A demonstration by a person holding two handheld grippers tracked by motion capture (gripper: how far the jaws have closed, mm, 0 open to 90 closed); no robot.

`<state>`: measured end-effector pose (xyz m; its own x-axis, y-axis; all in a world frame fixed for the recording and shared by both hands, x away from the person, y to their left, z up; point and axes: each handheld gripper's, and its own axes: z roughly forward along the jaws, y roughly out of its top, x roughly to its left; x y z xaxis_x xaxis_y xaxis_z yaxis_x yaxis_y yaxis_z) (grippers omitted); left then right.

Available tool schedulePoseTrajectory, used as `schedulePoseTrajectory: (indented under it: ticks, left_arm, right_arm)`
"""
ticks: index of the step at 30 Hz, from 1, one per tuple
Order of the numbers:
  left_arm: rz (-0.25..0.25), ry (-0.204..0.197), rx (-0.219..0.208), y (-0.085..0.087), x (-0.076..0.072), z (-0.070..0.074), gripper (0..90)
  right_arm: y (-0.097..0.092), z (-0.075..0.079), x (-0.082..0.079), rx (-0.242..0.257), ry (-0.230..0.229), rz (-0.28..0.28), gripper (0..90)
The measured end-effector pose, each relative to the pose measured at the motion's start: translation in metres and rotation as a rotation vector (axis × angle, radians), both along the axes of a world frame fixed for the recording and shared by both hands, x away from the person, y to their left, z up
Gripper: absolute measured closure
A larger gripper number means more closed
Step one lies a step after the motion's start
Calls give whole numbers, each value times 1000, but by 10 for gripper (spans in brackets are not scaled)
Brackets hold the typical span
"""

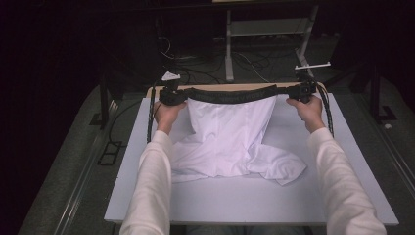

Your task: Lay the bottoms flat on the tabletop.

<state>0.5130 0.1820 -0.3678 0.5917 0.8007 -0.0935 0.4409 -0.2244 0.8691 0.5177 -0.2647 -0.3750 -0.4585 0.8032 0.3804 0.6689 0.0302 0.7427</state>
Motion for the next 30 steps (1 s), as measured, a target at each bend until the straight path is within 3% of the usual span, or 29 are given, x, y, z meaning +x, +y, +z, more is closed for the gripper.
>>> schedulePoseTrajectory:
  ticks: [1,4,6,8,9,11,12,13,14,15,16,18,19,20,21,23,24,26,30]
  left_arm:
    - [7,-19,10,0,5,10,850]
    - [14,-29,13,1,9,20,850]
    - [21,-48,9,2,13,34,850]
    - [24,-52,10,2,14,37,850]
    - [28,-60,9,2,16,42,850]
    - [40,-57,-14,2,17,42,849]
    - [50,-39,-28,2,18,41,845]
    - [76,15,-56,2,20,35,827]
    - [95,71,-65,3,22,29,760]
    - [129,115,-66,3,23,20,642]
    - [161,139,-58,4,22,10,559]
    - [178,162,-87,10,19,-7,512]
    - [176,176,-122,14,16,-17,500]
    - [176,176,-122,14,16,-17,486]
    - [172,181,-154,19,11,-29,472]
    - [167,183,-167,21,9,-33,445]
    - [147,185,-220,26,3,-38,410]
    - [129,178,-249,27,-2,-39,387]
    - [96,173,-233,26,-9,-37,290]
  right_arm:
    - [1,4,4,-5,-1,-5,848]
    - [3,12,14,3,-4,-19,849]
    - [5,18,18,0,-18,-25,849]
    - [7,22,20,-3,-25,-27,849]
    - [9,30,22,-7,-52,-35,849]
    - [10,36,24,-16,-60,-46,848]
    - [11,36,25,-23,-65,-54,838]
    - [12,36,25,-28,-70,-67,766]
    - [12,32,26,-38,-62,-118,590]
    - [13,26,27,-54,-11,-188,529]
    - [13,17,27,-67,45,-217,532]
    - [14,-1,22,-87,64,-218,495]
    - [15,-10,19,-89,66,-211,480]
    - [15,-20,14,-100,70,-193,451]
    - [15,-26,11,-118,76,-179,427]
    - [14,-31,8,-132,77,-171,409]
    - [10,-40,1,-149,82,-158,389]
    - [4,-42,-4,-138,89,-149,363]
    - [-4,-40,-14,-110,73,-145,330]
